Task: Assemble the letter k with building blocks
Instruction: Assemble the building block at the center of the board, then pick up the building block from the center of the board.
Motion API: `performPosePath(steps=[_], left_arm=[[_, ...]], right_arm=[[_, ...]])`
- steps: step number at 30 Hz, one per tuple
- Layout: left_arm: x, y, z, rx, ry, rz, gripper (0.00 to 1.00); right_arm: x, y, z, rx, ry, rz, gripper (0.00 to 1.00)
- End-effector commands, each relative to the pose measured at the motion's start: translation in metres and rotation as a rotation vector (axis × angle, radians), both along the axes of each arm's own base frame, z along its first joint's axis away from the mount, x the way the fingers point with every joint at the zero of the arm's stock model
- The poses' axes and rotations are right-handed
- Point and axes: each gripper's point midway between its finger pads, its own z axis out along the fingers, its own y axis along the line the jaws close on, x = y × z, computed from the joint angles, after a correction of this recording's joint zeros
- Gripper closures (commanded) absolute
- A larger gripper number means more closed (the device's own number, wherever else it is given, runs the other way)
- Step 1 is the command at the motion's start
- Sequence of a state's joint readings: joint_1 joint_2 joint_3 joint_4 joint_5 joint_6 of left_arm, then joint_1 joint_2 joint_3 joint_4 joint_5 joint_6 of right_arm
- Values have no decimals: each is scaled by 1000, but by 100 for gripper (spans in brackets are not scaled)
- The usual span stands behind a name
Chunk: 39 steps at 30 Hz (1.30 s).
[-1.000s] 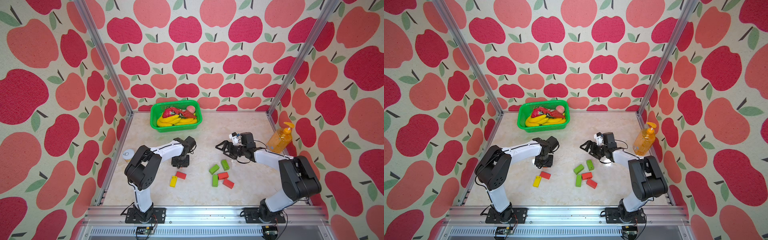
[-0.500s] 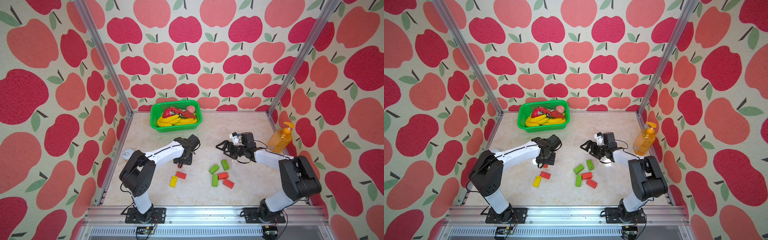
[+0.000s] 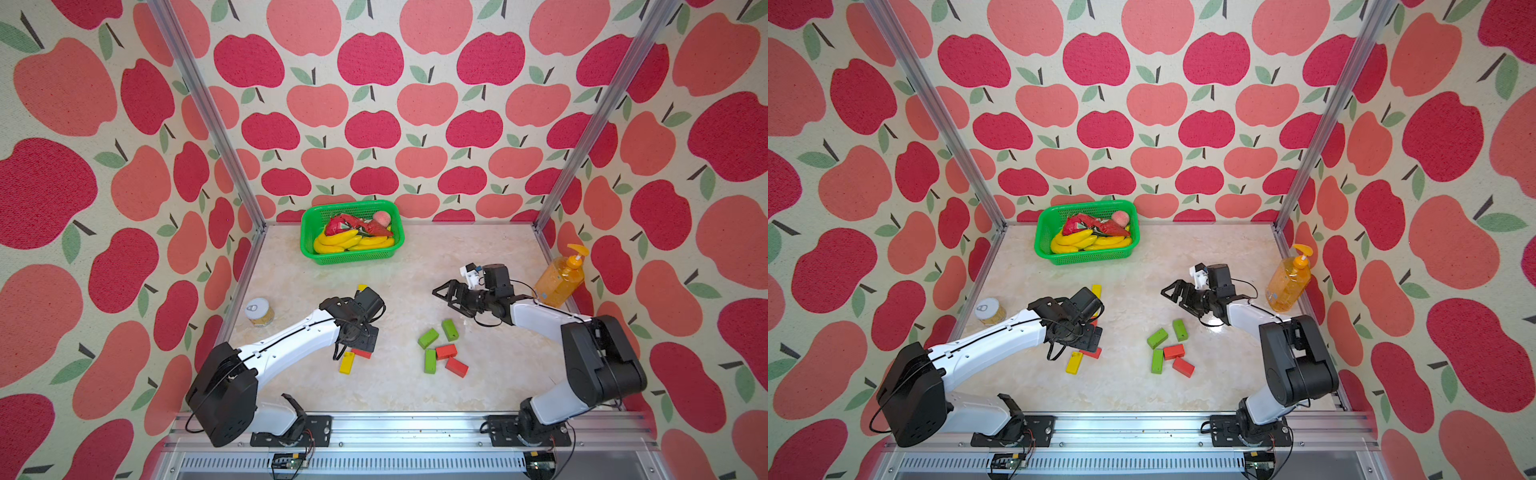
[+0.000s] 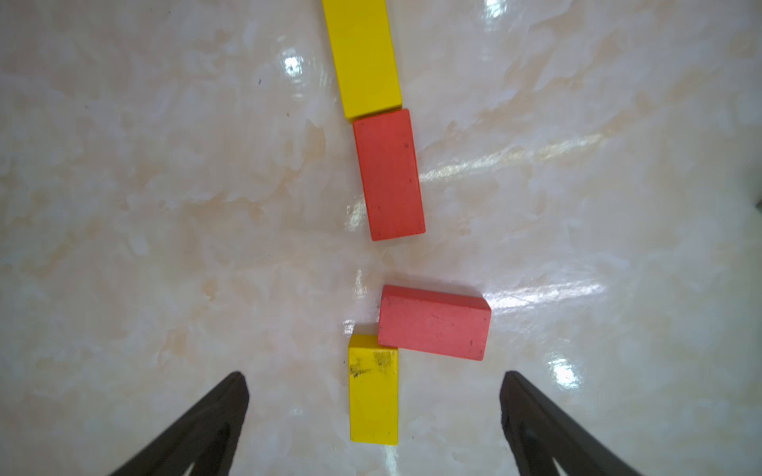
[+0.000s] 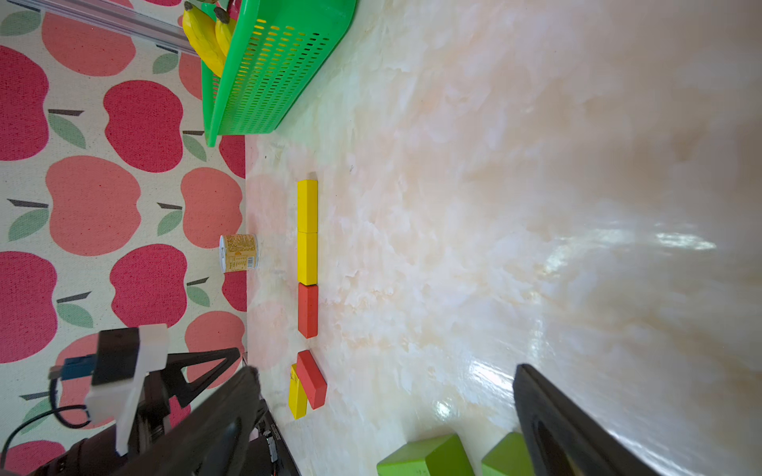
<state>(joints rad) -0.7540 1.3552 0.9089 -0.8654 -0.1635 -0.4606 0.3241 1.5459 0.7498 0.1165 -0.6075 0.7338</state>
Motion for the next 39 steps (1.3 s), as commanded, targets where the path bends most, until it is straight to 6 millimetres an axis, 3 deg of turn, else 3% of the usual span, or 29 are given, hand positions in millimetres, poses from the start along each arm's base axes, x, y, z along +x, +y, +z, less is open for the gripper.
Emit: performPosePath(steps=[1,4,6,17,28,35,39], left_arm=[[-39,20,-11,24,127,30,9],[-49,19,-12,-36,124,78,16],[-51,30,-13,-19,115,145,21],[-47,24,-41,3,153,117,24],[-34,11,-52,9,140,91,29],[-35,9,-62,9,161,91,39],[-36,7,-63,-3,163,90,55]], right_arm=[[0,-5,11,-1,-64,-4,1],[-1,-2,17,22,-72,9,1],[-2,-3,18,20,-80,4,1],[-2,-3,15,15,-66,7,1],[-1,-3,17,20,-76,7,1],[-1,-5,14,3,-71,-3,1],[-1,-3,14,15,-58,7,1]])
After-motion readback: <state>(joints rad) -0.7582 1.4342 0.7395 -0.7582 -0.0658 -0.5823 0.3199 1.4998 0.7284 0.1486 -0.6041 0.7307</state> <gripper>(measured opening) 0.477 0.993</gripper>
